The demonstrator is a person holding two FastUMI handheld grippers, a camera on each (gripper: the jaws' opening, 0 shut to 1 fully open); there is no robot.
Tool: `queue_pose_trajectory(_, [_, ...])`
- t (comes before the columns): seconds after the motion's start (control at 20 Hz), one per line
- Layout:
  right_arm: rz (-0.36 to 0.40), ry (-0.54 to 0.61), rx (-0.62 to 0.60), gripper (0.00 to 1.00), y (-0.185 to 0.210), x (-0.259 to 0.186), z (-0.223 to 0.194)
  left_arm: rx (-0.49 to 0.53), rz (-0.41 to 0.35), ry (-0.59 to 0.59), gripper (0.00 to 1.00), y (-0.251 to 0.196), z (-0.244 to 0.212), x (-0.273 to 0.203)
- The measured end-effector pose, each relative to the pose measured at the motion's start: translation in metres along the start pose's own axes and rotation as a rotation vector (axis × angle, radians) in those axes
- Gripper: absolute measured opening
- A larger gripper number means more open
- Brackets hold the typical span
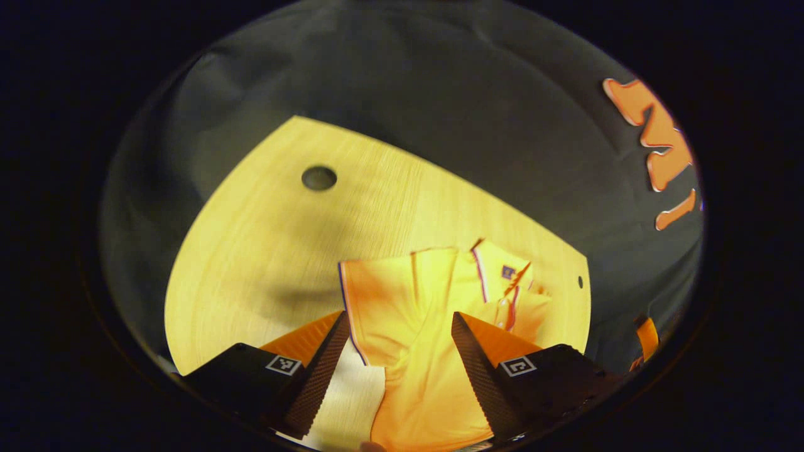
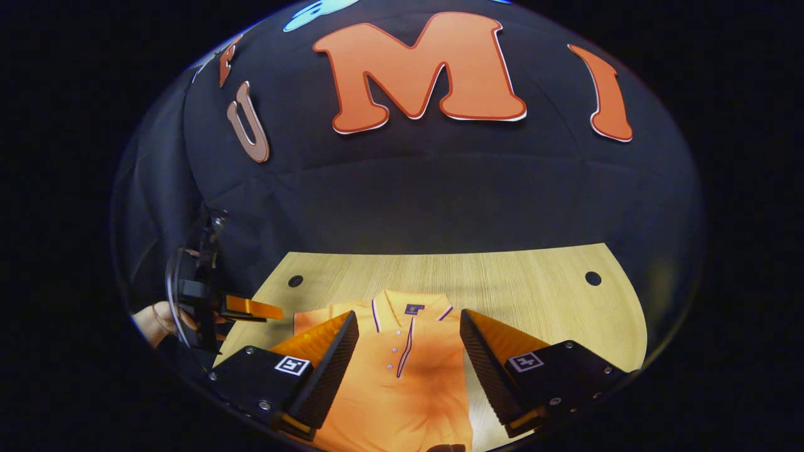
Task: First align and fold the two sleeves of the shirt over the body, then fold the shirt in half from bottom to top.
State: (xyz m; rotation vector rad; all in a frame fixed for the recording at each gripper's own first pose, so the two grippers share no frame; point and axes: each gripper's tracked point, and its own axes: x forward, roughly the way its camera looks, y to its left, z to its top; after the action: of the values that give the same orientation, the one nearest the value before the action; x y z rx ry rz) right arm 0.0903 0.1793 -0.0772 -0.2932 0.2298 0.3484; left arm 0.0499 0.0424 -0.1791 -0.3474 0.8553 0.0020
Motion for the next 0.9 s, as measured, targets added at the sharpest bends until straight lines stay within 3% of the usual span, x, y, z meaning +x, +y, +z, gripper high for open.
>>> queue_pose_trajectory(0.5, [0.020,0.022,0.056,0.98,-0.033,-0.021,-0.017,0.163,0.269,0.142,0.99,0.029,0.001,0.026])
queue_pose_trajectory(0.9, [0.009,0.038,0.087,0.99,-0.060,-0.021,-0.024,0.141,0.366,0.170,0.99,0.041,-0.005,0.042])
